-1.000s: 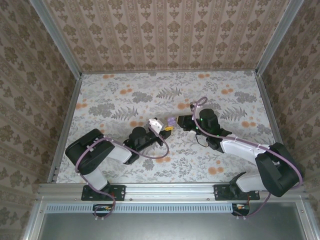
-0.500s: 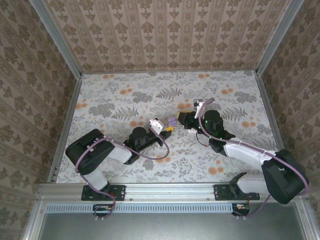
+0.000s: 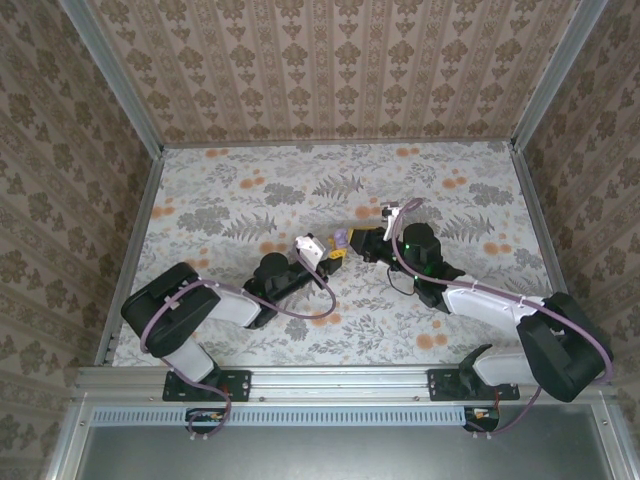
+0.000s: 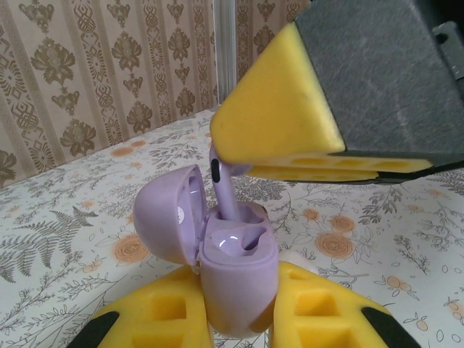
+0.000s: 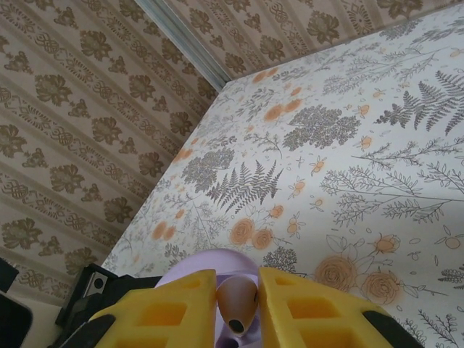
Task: Insert the wireless bluetooth earbuds into the charging case
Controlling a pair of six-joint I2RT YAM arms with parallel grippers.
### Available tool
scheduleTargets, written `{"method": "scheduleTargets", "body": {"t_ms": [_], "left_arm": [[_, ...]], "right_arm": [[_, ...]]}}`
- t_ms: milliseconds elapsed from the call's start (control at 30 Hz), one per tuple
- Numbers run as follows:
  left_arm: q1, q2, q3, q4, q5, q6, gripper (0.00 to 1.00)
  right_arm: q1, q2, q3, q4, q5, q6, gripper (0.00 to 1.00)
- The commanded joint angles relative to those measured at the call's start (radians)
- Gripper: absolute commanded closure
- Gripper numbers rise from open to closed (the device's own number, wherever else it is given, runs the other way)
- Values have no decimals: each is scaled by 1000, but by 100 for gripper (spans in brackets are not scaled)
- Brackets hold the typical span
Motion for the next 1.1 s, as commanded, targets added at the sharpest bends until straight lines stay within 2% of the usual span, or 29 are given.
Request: {"method": "scheduleTargets", "body": {"t_ms": [0, 567, 1067], "left_arm": [[-5, -27, -6, 42, -15, 24, 98], [1, -45, -9, 40, -20, 40, 98], [3, -40, -22, 39, 3, 79, 98]], "right_arm": [[13, 11, -10, 39, -20, 13, 78], [19, -15, -41, 47, -88, 12, 79], [17, -55, -41, 52, -88, -4, 79]]}}
